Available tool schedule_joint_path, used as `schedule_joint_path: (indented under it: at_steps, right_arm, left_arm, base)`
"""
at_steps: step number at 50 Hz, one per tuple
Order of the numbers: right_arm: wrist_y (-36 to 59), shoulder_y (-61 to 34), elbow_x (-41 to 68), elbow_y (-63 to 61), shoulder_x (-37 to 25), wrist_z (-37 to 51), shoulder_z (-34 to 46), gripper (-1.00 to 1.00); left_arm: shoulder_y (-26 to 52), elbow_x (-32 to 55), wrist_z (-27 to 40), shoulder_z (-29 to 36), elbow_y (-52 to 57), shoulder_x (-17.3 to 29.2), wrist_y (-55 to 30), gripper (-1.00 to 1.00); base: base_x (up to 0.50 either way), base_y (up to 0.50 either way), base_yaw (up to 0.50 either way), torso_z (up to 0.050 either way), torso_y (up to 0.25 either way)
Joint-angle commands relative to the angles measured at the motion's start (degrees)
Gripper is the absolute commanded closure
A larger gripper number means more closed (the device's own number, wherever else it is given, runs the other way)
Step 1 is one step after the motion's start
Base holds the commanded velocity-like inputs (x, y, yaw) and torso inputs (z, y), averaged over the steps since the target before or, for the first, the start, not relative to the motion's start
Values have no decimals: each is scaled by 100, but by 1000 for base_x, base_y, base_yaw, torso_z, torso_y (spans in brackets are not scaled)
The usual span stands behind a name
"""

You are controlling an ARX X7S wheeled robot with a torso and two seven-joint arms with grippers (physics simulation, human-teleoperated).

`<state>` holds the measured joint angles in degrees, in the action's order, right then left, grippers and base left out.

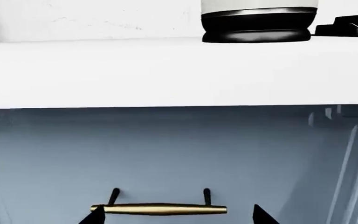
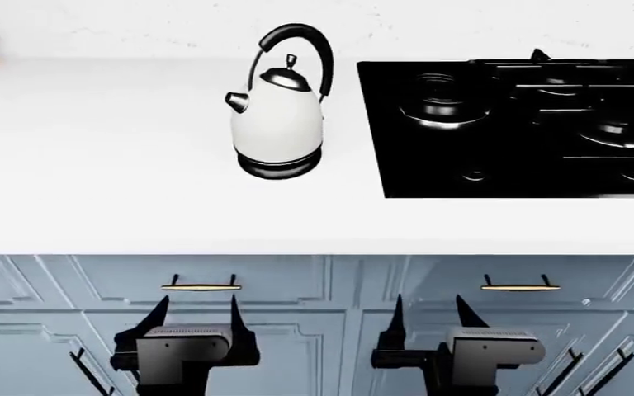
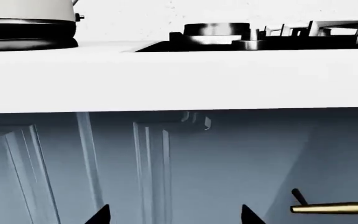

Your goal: Pick the kettle from the counter and place it on a stove burner. Then turn the burner on.

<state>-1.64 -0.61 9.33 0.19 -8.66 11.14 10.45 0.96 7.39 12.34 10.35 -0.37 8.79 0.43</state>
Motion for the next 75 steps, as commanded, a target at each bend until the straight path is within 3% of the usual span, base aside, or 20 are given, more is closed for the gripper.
schedule_joint_path:
  at_steps: [1, 30, 35, 40, 44, 49, 51, 53, 54, 57, 59, 62, 69, 75]
  right_arm:
    - [-35, -14, 69, 35, -43, 23, 22, -100]
    - [-20, 49, 190, -96, -132, 125, 104, -100]
    - [128, 203, 191, -603, -190, 241, 111, -100]
    - [919, 517, 435, -1999, -361, 520, 3, -100]
    - [1641, 808, 199, -3013, -597, 799, 112, -100]
    - [2835, 953, 1156, -4662, -870, 952, -382, -100]
    - [3143, 822, 1442, -5176, -1009, 992, -540, -100]
    - [4043, 312, 1964, -5854, -1235, 1332, -959, -100]
    - [4370, 46, 2186, -6009, -1480, 1575, -997, -100]
    - [4159, -1074, 4430, -6016, -3162, 3661, -735, -100]
    - [3897, -1583, 5104, -6014, -3728, 4321, -413, -100]
    - [3987, -2104, 5751, -6006, -4141, 4799, 8, -100]
    - [4233, -3082, 7247, -5879, -4737, 5471, -58, -100]
    - [4241, -3138, 7252, -5758, -4767, 5306, -43, -100]
  left_arm:
    - [-11, 50, 18, 46, -2, 24, 112, -100]
    - [54, 51, 113, 211, -10, 117, 20, -100]
    - [-21, 105, 87, 238, 298, 184, -48, -100]
    - [-160, 304, 255, 158, 1275, 316, -771, -100]
    - [-421, 308, 259, 254, 2784, 696, -1522, -100]
    - [-377, 779, 378, -8, 4546, 1036, -2828, -100]
    - [-202, 681, 304, 30, 4848, 1271, -2983, -100]
    - [340, 1704, 326, -636, 5392, 1299, -4000, -100]
    - [548, 2030, 379, -848, 5502, 1322, -4372, -100]
    - [876, 2743, 542, -1381, 5656, 1407, -5065, -100]
    - [1324, 3568, 783, -1910, 5684, 1345, -5678, -100]
    - [1839, 3959, 860, -1952, 5503, 1432, -6073, -100]
    - [2779, 4821, 1022, -2070, 5510, 1771, -6939, -100]
    - [3401, 5490, 1345, -2265, 5451, 1944, -7504, -100]
  base:
    - [0, 0, 0, 44, 0]
    - [0, 0, 0, 50, 0]
    - [0, 0, 0, 50, 0]
    - [0, 0, 0, 10, 0]
    - [0, 0, 0, 0, 0]
    - [0, 0, 0, 0, 0]
    - [0, 0, 0, 0, 0]
    - [0, 0, 0, 0, 0]
    - [0, 0, 0, 0, 0]
    - [0, 0, 0, 0, 0]
    - [0, 0, 0, 0, 0]
    - [0, 0, 0, 0, 0]
    - [0, 0, 0, 0, 0]
    - [0, 0, 0, 0, 0]
